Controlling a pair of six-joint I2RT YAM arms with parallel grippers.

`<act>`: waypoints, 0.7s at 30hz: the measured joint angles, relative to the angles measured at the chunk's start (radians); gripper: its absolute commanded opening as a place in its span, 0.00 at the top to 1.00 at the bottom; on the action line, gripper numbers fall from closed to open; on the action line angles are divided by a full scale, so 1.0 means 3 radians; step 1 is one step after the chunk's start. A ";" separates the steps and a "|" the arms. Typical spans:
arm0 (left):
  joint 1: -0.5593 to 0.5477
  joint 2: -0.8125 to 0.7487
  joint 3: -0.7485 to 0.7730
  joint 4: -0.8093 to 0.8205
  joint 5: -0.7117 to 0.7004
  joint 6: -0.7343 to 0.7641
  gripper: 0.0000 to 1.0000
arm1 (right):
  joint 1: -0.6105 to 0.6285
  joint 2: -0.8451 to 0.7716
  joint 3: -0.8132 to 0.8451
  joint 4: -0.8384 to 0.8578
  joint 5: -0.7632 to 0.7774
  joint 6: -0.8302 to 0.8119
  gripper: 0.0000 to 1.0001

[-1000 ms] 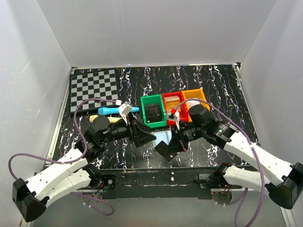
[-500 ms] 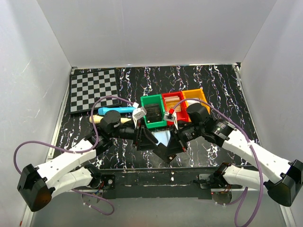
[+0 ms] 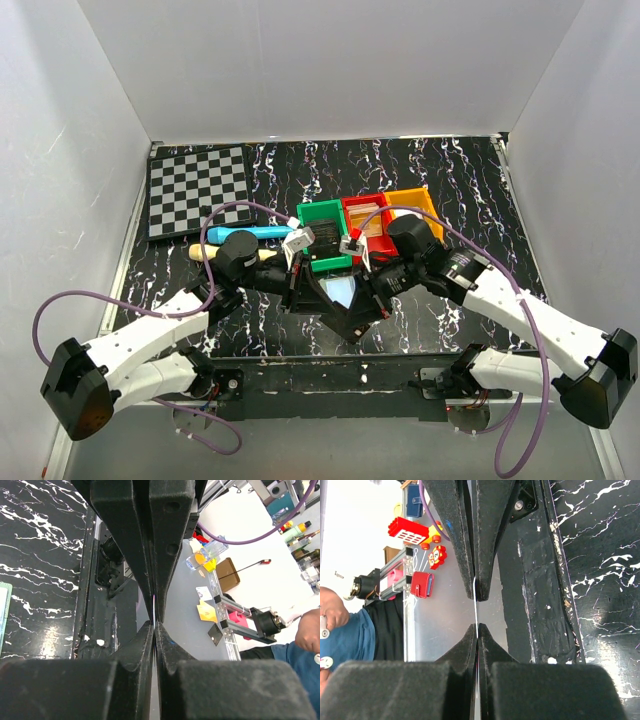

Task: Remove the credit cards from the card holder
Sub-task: Place the credit card in the storage box.

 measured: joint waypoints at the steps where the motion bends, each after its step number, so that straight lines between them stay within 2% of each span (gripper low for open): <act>1: 0.0000 0.0003 0.0000 0.0013 0.0011 -0.0004 1.00 | 0.0003 0.0003 0.0013 -0.0023 0.0001 -0.0018 0.99; 3: -0.0001 0.0005 0.0000 0.0029 0.0020 -0.0005 1.00 | 0.0004 0.0004 0.0033 -0.0053 0.0004 -0.0034 0.99; 4: -0.0001 0.0009 0.0000 0.0039 0.0028 -0.0006 1.00 | 0.0004 0.0004 0.0037 -0.0058 0.0005 -0.0042 0.93; 5: -0.0001 0.0013 0.0000 0.0045 0.0031 -0.0006 1.00 | 0.0003 0.0004 0.0038 -0.0064 0.0006 -0.0045 0.75; 6: -0.0001 0.0015 0.0000 0.0046 0.0034 -0.0006 1.00 | 0.0004 0.0004 0.0039 -0.0069 0.0008 -0.0047 0.64; 8: -0.0001 0.0015 0.0000 0.0045 0.0034 -0.0005 1.00 | 0.0004 0.0003 0.0043 -0.0074 0.0033 -0.0066 0.52; 10: -0.0004 0.0006 0.0000 0.0041 0.0019 -0.0004 1.00 | 0.0003 -0.0013 0.0046 -0.0074 0.0111 -0.0060 0.46; 14: 0.0000 -0.0153 -0.0039 0.0023 -0.0292 -0.0037 1.00 | -0.0102 -0.0249 -0.0045 0.0097 0.0247 0.0027 0.43; 19: 0.0013 -0.0530 -0.0256 0.0304 -0.0908 -0.0300 1.00 | -0.0415 -0.0781 -0.0524 0.0767 0.0309 0.0505 0.38; 21: 0.0015 -0.0664 -0.0362 0.0365 -0.1245 -0.0412 1.00 | -0.0493 -0.0940 -0.0720 0.1092 0.0397 0.0759 0.33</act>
